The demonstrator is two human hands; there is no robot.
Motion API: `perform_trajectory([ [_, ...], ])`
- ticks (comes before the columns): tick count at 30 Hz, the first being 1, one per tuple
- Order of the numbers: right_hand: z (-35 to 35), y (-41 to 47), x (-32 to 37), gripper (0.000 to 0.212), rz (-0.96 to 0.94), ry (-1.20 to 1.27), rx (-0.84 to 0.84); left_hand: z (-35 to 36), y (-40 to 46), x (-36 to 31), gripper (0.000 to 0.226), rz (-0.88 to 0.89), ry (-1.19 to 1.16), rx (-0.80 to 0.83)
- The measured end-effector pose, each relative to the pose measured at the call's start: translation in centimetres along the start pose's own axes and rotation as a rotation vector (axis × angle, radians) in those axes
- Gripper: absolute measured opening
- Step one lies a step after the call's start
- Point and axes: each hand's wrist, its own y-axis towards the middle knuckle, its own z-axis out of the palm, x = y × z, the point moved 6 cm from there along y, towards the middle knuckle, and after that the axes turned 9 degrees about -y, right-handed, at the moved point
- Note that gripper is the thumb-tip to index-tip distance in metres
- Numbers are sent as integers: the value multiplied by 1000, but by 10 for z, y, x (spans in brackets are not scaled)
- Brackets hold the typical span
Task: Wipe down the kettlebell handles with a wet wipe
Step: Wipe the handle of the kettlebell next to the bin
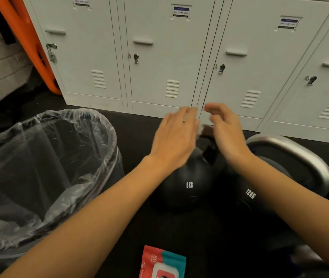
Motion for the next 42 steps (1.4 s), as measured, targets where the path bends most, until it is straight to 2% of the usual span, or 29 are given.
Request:
perform_trajectory([
  [2,-4,4,-14,32,143,-10,-21,17,-2,-2,34,78,177,145],
  [5,4,0,-28,28,227,-102,100,16,-7,11,44,35,196,131],
  [8,3,-3,-29,30,234,-101,125,6,-21,26,45,-102,-50,15],
  [12,5,-4,-28,32,253,-103,120,6,-53,50,38,-426,-513,-171],
  [15,4,-5,-29,30,259,-103,121,14,-76,54,42,-546,-649,-235],
  [19,4,-6,-31,29,261,-90,118,24,-95,49,54,-471,-661,-157],
  [22,5,-7,-33,30,269,-77,104,23,-90,45,52,-356,-620,-119],
  [25,6,-7,-33,30,267,-85,106,13,-66,38,52,-109,-255,-113],
  [27,7,-7,-34,28,269,-86,117,8,-47,38,47,-66,-142,-88],
  [29,7,-6,-35,26,272,-80,130,4,-36,40,42,-150,-239,-56],
  [31,7,-5,-37,27,275,-73,134,3,-36,47,40,-282,-438,-77],
  [34,7,-5,-37,27,276,-61,123,11,-59,65,35,-630,-839,-196],
  [36,7,-5,-38,27,279,-48,112,22,-78,73,36,-775,-960,-240],
  [38,8,-5,-39,27,278,-35,108,29,-92,73,34,-813,-956,-228],
  [42,6,-4,-39,27,285,21,105,27,-95,58,47,-634,-697,-214],
])
